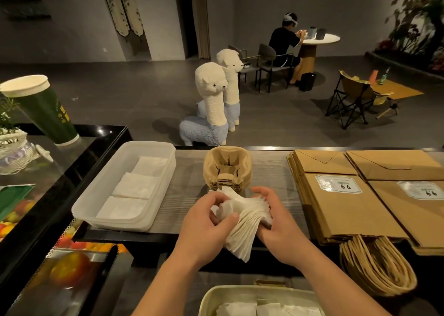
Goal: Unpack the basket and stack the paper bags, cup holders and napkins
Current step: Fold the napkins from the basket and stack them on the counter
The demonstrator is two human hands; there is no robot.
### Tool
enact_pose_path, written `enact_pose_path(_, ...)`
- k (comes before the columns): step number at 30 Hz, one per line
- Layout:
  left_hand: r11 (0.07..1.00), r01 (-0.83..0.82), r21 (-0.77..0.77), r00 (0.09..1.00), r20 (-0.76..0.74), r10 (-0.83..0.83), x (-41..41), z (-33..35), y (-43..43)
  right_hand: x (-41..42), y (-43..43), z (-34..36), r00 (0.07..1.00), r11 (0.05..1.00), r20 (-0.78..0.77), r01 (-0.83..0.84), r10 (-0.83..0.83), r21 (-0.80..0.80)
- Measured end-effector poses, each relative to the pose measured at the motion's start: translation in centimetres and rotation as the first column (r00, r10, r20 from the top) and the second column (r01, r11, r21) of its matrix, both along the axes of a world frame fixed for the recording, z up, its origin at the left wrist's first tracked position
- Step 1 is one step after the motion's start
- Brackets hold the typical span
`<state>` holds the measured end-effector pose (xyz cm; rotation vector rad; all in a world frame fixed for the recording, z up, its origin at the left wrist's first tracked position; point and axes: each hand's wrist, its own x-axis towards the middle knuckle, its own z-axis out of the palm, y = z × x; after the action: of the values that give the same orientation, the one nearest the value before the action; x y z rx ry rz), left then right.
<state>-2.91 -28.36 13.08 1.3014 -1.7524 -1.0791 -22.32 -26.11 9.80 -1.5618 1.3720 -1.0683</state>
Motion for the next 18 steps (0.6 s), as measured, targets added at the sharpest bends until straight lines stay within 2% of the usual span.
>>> enact_pose_path(7,0.985,-0.115,-0.127,0.963,0.23,0.142,-0.8,1.0,-1.4,-0.1,0.5,0.3,0.999,1.0,0.035,-0.001,0.001,-0.01)
enact_pose_path(9,0.985,-0.088,-0.148,0.954,0.272,0.126,0.0,0.7,-1.8,-0.1,0.6,0.5,0.998,1.0,0.055,0.007,-0.007,0.005)
enact_pose_path(13,0.979,0.064,-0.192,0.969,0.246,-0.015,1.4,-0.3,-1.0,0.0,0.7,0.8,0.998,1.0,0.058,0.026,-0.027,0.018)
enact_pose_path(18,0.979,0.025,-0.204,0.996,0.091,-0.007,1.1,-1.3,0.2,0.3,0.7,1.1,0.995,0.998,0.087,0.034,-0.037,0.044)
